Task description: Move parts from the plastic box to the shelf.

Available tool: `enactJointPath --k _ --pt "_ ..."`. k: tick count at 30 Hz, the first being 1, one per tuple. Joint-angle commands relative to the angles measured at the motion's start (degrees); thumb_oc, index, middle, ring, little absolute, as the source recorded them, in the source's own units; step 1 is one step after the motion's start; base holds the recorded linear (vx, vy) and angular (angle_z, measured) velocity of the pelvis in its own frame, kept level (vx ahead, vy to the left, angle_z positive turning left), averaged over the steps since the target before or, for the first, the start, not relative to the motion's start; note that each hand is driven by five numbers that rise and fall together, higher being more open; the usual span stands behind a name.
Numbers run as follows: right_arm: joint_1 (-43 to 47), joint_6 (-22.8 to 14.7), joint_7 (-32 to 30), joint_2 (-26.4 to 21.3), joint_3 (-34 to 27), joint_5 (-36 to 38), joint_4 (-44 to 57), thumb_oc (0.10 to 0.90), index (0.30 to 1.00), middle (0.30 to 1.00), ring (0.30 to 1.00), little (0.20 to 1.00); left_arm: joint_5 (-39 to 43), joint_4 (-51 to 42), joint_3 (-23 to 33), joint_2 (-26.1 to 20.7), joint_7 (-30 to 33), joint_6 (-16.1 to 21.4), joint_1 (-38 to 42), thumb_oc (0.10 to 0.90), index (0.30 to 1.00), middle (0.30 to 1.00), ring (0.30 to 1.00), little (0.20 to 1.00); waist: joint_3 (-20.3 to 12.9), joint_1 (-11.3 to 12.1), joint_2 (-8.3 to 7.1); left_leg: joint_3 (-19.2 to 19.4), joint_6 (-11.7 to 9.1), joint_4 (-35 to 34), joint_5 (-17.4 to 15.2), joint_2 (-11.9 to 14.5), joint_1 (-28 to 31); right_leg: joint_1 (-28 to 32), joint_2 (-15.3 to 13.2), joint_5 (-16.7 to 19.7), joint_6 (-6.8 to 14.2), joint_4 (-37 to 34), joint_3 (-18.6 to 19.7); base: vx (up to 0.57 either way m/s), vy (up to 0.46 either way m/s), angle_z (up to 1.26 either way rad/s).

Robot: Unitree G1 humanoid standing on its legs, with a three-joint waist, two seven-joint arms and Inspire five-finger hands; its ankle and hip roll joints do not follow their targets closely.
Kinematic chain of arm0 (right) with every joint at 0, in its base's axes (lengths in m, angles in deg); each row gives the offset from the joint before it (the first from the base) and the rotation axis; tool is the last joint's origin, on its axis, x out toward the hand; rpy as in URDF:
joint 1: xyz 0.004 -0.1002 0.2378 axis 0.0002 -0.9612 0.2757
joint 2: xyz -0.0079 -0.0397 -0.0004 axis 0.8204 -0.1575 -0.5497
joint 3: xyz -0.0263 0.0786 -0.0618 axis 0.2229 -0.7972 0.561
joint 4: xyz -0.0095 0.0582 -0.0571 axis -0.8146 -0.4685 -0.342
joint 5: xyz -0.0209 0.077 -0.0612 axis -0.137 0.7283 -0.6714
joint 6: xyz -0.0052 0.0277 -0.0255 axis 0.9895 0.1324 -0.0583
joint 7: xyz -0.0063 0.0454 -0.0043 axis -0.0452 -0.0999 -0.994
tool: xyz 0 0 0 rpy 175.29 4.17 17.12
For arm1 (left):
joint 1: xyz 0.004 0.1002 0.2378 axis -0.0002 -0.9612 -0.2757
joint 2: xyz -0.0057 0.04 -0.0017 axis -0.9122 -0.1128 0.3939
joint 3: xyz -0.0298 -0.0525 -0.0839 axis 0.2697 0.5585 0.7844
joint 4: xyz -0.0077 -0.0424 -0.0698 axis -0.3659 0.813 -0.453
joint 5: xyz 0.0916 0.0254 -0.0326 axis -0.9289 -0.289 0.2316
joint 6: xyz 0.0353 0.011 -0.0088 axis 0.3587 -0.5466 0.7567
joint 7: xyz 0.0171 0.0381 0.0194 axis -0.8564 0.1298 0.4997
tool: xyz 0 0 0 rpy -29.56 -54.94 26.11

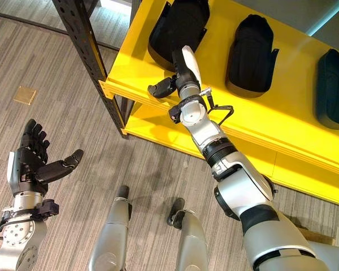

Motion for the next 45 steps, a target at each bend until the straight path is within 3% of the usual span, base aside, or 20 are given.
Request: enactJointPath --k 1,19,33,45 --pt "1.31 -3.57 -1.06 -1.77 -1.74 -0.01 4.64 0.9 1.0 1.0 1.0 1.0 -1.31 -5.75 4.43 -1.15 -0.21 4.4 -1.56 0.9 1.0 1.0 1.0 1.0 -3.61 -0.56 -0.93 -1.29 2.43 -2.48 2.52 0.16 -1.7 4.56 -1.0 -0.51 3.61 -0.93 2.19 0.0 0.0 0.0" --pt "1.19 -4.07 -1.22 -2.2 -2.93 0.63 7.1 0.9 1.0 1.0 1.0 1.0 -1.05 -5.18 4.47 -1.08 -0.85 4.18 -1.33 0.9 1.0 1.0 1.0 1.0 -4.45 -0.75 -0.86 -1.21 2.44 -2.79 2.55 0.32 -0.96 5.21 -0.9 -0.25 3.74 -1.24 2.12 0.0 -0.001 0.0" --pt "9.8 -6.7 -3.76 1.3 -4.68 7.36 11.33 0.9 1.0 1.0 1.0 1.0 0.26 -4.41 2.25 -3.63 -1.88 3.61 0.21 0.9 1.0 1.0 1.0 1.0 -6.99 0.07 -1.09 -1.52 2.51 -3.37 2.12 0.1 1.79 8.98 -0.87 -0.31 4.12 -2.88 1.35 0.0 0.0 0.0" --pt "8.07 -6.81 -2.72 1.31 -5.34 9.25 13.57 0.9 1.0 1.0 1.0 1.0 0.26 -3.53 1.37 -3.64 -2.53 2.71 0.85 0.9 1.0 1.0 1.0 1.0 -9.46 -0.68 -1.01 -1.37 2.49 -5.69 2.28 0.08 5.88 13.83 -0.63 0.05 4.61 -6.1 0.59 0.0 0.003 0.01"
